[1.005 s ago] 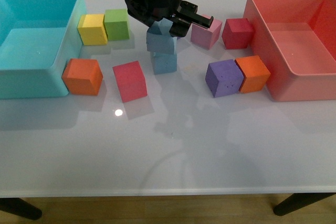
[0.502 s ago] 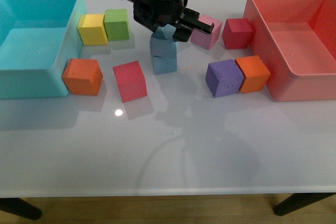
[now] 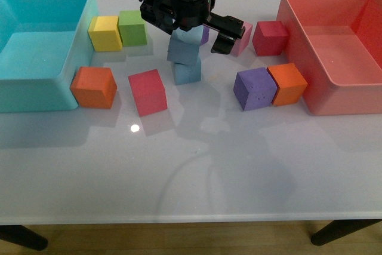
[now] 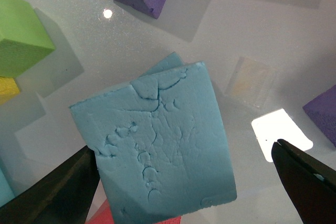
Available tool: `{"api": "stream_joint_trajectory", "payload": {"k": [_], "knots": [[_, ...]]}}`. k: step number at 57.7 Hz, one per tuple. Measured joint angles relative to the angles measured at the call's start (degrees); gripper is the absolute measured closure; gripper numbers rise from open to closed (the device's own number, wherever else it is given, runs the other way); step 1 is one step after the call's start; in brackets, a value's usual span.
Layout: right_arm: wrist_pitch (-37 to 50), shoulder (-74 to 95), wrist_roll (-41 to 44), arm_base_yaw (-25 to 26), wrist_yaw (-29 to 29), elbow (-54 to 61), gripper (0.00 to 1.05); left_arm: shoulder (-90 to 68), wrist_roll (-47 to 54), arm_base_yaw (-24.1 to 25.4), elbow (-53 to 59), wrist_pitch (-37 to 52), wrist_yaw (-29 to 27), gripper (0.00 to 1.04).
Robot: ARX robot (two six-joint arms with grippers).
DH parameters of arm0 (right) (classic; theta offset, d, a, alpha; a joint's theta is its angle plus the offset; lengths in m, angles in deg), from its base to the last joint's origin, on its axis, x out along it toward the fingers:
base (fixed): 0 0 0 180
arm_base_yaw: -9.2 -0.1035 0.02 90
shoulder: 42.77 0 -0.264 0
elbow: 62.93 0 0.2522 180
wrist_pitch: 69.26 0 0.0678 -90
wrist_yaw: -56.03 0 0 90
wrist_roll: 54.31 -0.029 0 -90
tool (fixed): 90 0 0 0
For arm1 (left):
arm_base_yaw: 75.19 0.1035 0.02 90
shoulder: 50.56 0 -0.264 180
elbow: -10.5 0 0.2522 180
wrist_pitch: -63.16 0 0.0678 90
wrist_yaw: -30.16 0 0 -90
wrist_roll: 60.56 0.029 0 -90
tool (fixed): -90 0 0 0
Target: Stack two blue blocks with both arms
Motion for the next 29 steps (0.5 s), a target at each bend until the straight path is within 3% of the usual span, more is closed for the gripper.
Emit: {"api": "stream_joint_trajectory", "payload": {"k": [29], "knots": [[0.0,0.0,0.0,0.0,0.0,0.0,0.09,5.9,0.0,0.5,10.4,3.9,-0.4,0.09]]}}
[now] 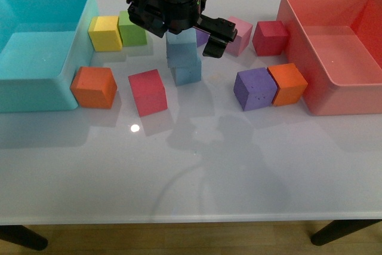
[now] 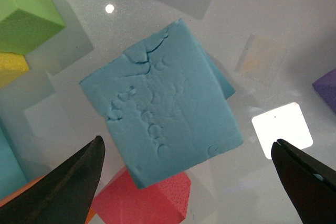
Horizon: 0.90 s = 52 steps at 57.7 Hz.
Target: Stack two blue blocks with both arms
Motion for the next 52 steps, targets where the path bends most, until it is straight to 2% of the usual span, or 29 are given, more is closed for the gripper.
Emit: {"api": "stream_joint_trajectory", "payload": {"k": [15,24,34,41,52], "knots": [[0.0,0.0,0.0,0.0,0.0,0.0,0.09,2.8,0.1,0.8,5.6,2.2,-0.1,0.09],[0.0,0.0,0.0,0.0,0.0,0.0,0.09,8.2,0.7,2.2,12.5,6.0,1.3,0.09],[0.0,0.0,0.0,0.0,0.0,0.0,0.09,19.7,2.1,4.3,25.3,12.7,3.4,0.09],[0.0,0.0,0.0,0.0,0.0,0.0,0.09,28.1,4.3,5.4,34.8,18.2,2.8,0.09],[0.0,0.0,0.0,0.0,0.0,0.0,0.09,41.3,5.0,6.9,47.9,21.6,5.9,0.09]]}}
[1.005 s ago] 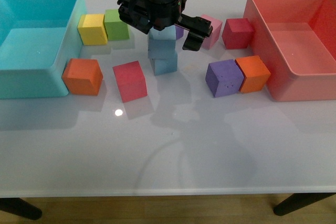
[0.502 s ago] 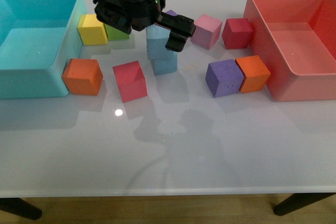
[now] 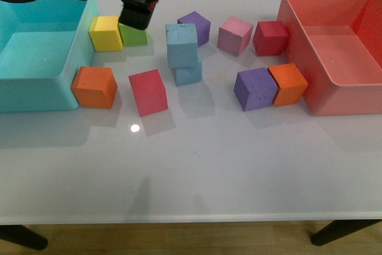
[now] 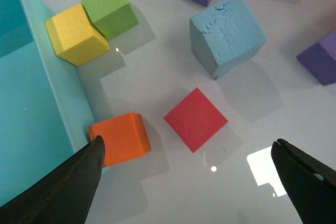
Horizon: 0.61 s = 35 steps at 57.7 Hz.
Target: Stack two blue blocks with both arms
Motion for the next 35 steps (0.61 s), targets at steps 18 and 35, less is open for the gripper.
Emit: {"api": "stream_joint_trajectory", "payload": {"k": [18,35], "knots": [[0.0,0.0,0.0,0.0,0.1,0.0,0.09,13.9,-1.1,1.7,18.9,28.8,-11.1,0.24],[0.0,0.0,0.0,0.0,0.0,0.0,0.09,26.5,-3.5,8.5,42.7,62.6,-8.9,0.78]]}}
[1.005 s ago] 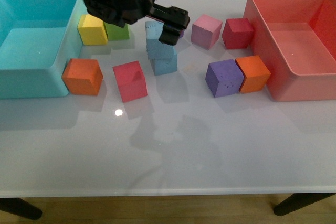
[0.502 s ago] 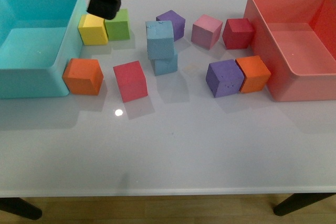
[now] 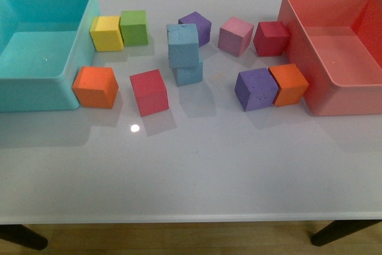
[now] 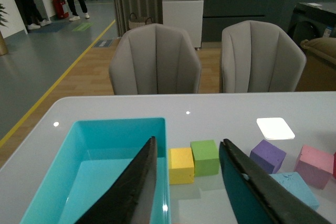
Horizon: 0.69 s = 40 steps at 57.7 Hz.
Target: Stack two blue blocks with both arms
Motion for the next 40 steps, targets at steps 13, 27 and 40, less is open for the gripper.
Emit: {"api": "stream_joint_trajectory", "payload": {"k": [13,27,40], "knots": [[0.0,0.0,0.0,0.0,0.0,0.0,0.09,8.3,-0.2,3.4,8.2,-0.8,3.6,1.03],[0.0,0.0,0.0,0.0,0.0,0.0,0.09,18.1,-0.2,6.4,14.1,-5.2,6.3,1.03],[0.0,0.0,0.0,0.0,0.0,0.0,0.09,24.9,-0.2,11.7,19.2,-7.3,11.3,1.03]]}}
